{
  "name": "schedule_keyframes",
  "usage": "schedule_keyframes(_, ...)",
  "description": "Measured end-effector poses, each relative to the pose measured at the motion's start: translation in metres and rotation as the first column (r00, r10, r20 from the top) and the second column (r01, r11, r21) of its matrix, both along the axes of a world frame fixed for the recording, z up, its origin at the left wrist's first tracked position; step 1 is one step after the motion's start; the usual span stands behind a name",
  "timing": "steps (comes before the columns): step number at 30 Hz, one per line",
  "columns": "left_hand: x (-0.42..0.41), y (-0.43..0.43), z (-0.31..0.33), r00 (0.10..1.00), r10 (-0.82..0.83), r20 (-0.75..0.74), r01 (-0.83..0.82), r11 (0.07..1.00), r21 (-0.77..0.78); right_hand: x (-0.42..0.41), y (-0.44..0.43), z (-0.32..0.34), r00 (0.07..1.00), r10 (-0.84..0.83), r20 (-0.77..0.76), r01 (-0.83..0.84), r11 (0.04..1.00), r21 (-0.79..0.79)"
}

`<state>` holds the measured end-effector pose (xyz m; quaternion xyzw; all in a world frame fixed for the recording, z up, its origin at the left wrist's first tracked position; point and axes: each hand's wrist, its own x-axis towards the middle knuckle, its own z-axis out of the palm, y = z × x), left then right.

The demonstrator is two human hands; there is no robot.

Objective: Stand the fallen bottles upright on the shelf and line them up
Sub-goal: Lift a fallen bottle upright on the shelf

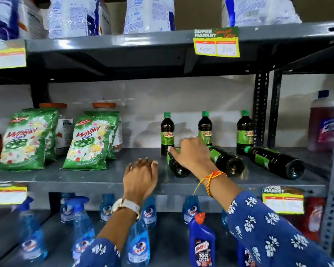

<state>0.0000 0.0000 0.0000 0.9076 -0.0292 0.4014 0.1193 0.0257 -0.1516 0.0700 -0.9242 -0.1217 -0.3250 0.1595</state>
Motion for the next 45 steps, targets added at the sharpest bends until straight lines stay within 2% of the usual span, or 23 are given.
schedule_keyframes(3, 0.0, 0.012, -0.024, 0.998, -0.003, 0.066, 0.001, 1.0, 0.031, 0.012, 0.019, -0.006, 0.983, -0.18, -0.042, 0.17, 0.969, -0.18)
schedule_keyframes(4, -0.006, 0.012, -0.029, 0.998, -0.009, 0.057, 0.007, 1.0, 0.021, 0.016, 0.026, -0.006, 0.973, -0.219, -0.08, 0.197, 0.956, -0.218)
schedule_keyframes(7, 0.006, 0.015, -0.036, 0.982, -0.003, 0.188, -0.009, 0.998, 0.061, 0.034, 0.048, -0.006, 0.896, -0.371, -0.243, 0.277, 0.896, -0.347)
schedule_keyframes(10, 0.011, 0.013, -0.04, 0.978, 0.018, 0.209, -0.022, 1.0, 0.015, 0.048, 0.059, -0.014, 0.848, -0.485, -0.215, 0.376, 0.835, -0.4)
schedule_keyframes(13, 0.014, 0.014, -0.04, 0.972, -0.003, 0.233, -0.001, 1.0, 0.02, 0.053, 0.051, -0.023, 0.916, -0.375, -0.14, 0.335, 0.91, -0.244)
schedule_keyframes(17, 0.013, 0.014, -0.041, 0.972, -0.021, 0.236, 0.02, 1.0, 0.006, 0.046, 0.031, -0.03, 0.985, -0.169, -0.011, 0.17, 0.982, 0.077)
schedule_keyframes(20, 0.012, 0.015, -0.041, 0.976, -0.034, 0.215, 0.034, 0.999, 0.002, 0.046, 0.023, -0.036, 1.0, -0.011, 0.008, 0.008, 0.948, 0.319)
schedule_keyframes(24, 0.014, 0.015, -0.042, 0.975, -0.032, 0.219, 0.034, 0.999, -0.005, 0.048, 0.021, -0.047, 0.982, 0.187, 0.001, -0.161, 0.842, 0.514)
schedule_keyframes(29, 0.016, 0.014, -0.044, 0.972, -0.032, 0.233, 0.038, 0.999, -0.021, 0.055, 0.02, -0.05, 0.966, 0.25, -0.06, -0.169, 0.795, 0.582)
schedule_keyframes(34, 0.018, 0.014, -0.047, 0.966, -0.023, 0.258, 0.032, 0.999, -0.031, 0.059, 0.019, -0.05, 0.954, 0.298, -0.029, -0.209, 0.732, 0.648)
schedule_keyframes(39, 0.018, 0.013, -0.048, 0.963, -0.019, 0.268, 0.033, 0.998, -0.048, 0.063, 0.017, -0.049, 0.842, 0.537, -0.053, -0.277, 0.515, 0.811)
schedule_keyframes(45, 0.02, 0.014, -0.05, 0.963, -0.008, 0.268, 0.021, 0.999, -0.046, 0.067, 0.016, -0.052, 0.864, 0.5, -0.059, -0.258, 0.542, 0.8)
